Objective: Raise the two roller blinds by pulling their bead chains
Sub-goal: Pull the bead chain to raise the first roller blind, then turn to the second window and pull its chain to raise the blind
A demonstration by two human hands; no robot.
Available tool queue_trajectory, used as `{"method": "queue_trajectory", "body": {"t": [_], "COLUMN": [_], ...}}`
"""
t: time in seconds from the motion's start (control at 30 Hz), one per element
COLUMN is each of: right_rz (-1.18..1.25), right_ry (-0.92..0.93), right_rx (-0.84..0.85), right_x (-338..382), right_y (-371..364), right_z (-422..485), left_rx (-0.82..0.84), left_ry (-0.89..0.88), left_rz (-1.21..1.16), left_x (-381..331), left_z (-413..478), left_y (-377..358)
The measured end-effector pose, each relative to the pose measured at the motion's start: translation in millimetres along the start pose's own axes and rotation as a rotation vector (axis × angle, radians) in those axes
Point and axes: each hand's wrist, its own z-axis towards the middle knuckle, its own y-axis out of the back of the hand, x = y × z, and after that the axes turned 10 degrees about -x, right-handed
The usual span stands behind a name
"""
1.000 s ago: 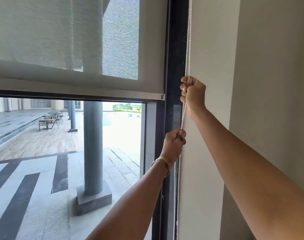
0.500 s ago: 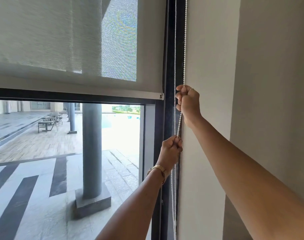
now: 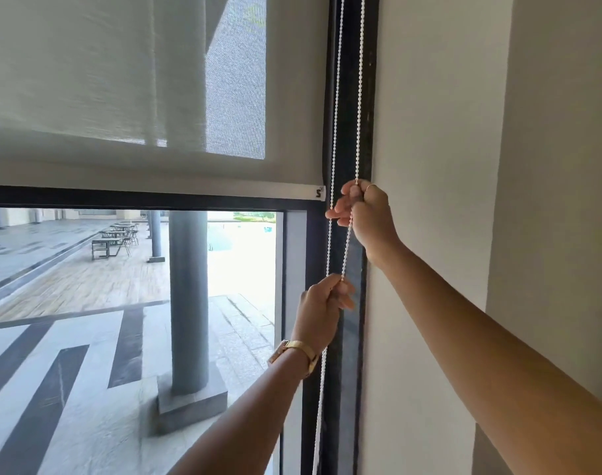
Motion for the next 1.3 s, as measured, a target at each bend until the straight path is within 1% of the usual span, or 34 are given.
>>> {"method": "queue_trajectory", "body": {"t": [0.07, 0.17, 0.23, 0.3, 0.33, 0.4, 0.47, 0.53, 0.6, 0.67, 0.77, 0.9, 0.97, 1.03, 1.1, 1.17, 1.2, 1.3], "right_rz": [0.008, 0.052, 0.004, -0.075, -0.115, -0.198, -0.257, -0.262, -0.212, -0.141, -0.081, 0.027, 0.113, 0.219, 0.353, 0.5, 0.537, 0.612], "right_ry": [-0.029, -0.151, -0.219, -0.222, -0.187, -0.058, 0.124, 0.282, 0.371, 0.373, 0.318, 0.197, 0.097, -0.034, -0.225, -0.428, -0.474, -0.505], "right_rx": [0.026, 0.107, 0.173, 0.184, 0.157, 0.081, 0.005, -0.058, -0.054, 0.022, 0.187, 0.385, 0.461, 0.522, 0.594, 0.662, 0.705, 0.836], "right_x": [-1, -14, -31, -53, -63, -79, -91, -100, -105, -109, -114, -108, -97, -81, -58, -30, -14, 38], "right_y": [4, 11, 14, 13, 13, 10, 3, -7, -23, -42, -79, -134, -171, -210, -253, -290, -310, -367], "right_z": [4, -2, -9, -16, -19, -28, -41, -59, -84, -115, -166, -233, -269, -305, -354, -402, -429, -500], "left_rx": [0.05, 0.089, 0.095, 0.099, 0.104, 0.092, 0.074, 0.059, 0.007, -0.072, -0.176, -0.338, -0.428, -0.501, -0.552, -0.598, -0.624, -0.661], "left_ry": [-0.022, -0.029, 0.004, 0.043, 0.054, 0.05, 0.02, -0.025, -0.027, -0.034, -0.064, 0.038, 0.119, 0.217, 0.289, 0.337, 0.355, 0.393], "left_rz": [0.055, 0.141, 0.169, 0.194, 0.208, 0.239, 0.3, 0.39, 0.504, 0.615, 0.765, 0.831, 0.79, 0.687, 0.609, 0.58, 0.576, 0.618], "left_x": [5, 20, 32, 42, 46, 55, 61, 61, 57, 52, 48, 43, 39, 32, 20, 4, -5, -33], "left_z": [3, 2, -3, -11, -15, -22, -31, -42, -55, -68, -91, -127, -147, -165, -189, -213, -226, -265], "left_y": [-1, 2, 5, 12, 16, 27, 46, 67, 94, 122, 170, 238, 279, 325, 378, 432, 463, 552]}}
